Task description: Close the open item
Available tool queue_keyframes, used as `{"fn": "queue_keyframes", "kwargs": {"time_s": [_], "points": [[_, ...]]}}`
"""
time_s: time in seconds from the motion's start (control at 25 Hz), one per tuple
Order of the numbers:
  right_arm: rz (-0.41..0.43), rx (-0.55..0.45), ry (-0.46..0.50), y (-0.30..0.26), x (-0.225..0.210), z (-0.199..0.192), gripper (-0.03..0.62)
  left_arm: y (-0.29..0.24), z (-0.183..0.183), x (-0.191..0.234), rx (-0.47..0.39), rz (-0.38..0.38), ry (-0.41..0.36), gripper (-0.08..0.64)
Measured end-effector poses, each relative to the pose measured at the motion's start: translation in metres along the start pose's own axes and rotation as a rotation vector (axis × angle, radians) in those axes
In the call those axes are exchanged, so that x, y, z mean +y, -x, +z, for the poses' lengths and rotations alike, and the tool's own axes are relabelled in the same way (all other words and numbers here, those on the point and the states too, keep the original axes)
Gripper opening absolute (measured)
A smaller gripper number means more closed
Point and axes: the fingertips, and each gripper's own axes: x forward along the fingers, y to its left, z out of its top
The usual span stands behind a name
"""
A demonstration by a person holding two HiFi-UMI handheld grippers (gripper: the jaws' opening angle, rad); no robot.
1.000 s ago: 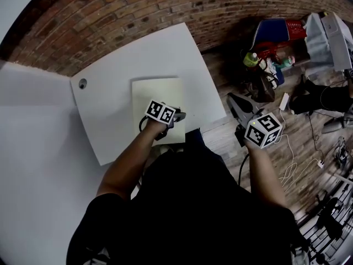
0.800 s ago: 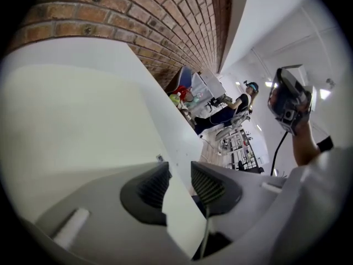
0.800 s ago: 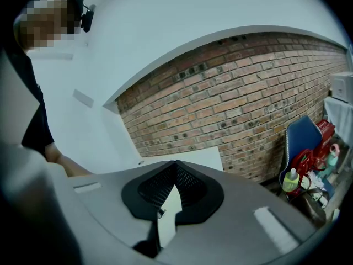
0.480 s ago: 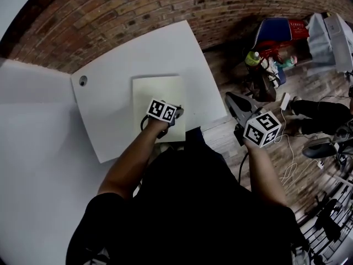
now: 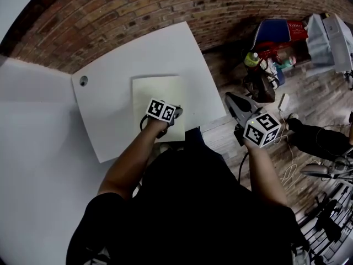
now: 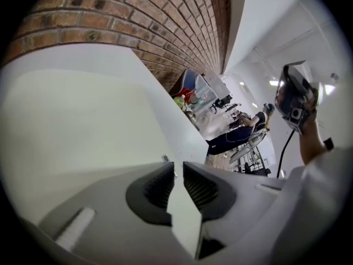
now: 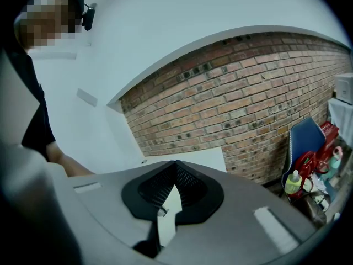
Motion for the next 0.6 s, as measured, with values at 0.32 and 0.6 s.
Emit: {"fn": "queue_keyframes", "kwargs": {"time_s": [0.32, 0.6], "points": [[0.006, -0.005, 0.018, 0.003, 0.007, 0.005, 0.003, 0.008, 0.004, -0.013, -0.054, -0.037, -0.009, 0.031], [0.021, -0.006, 0.038, 0.001, 0.016, 0.009, 0.003, 0.038, 0.019, -0.006, -0.166, -0.013, 0.008, 0.031]]}}
